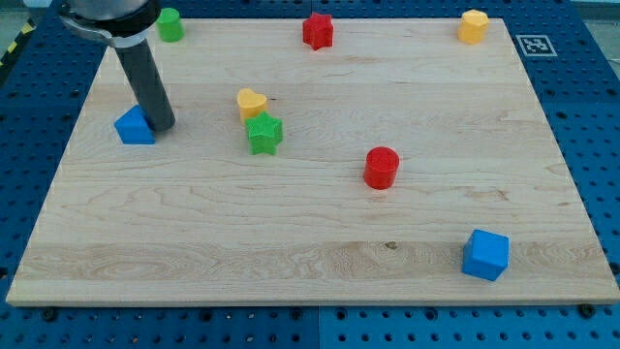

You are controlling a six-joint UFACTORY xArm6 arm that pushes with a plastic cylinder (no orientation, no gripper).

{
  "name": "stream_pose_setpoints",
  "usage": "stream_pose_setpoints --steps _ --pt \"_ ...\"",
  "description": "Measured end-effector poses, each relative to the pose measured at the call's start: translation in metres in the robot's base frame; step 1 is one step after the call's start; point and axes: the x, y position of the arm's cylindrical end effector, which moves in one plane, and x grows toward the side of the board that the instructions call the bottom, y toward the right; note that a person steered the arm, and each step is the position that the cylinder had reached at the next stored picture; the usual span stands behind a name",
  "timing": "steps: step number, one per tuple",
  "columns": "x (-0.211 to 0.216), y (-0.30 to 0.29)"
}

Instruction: Move the yellow heart above the green star

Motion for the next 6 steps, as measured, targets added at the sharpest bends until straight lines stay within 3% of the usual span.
stream_pose_setpoints --steps 1,3,6 --pt "0.0 0.003" --pt "-0.001 0.088" --pt "-0.012 0.102"
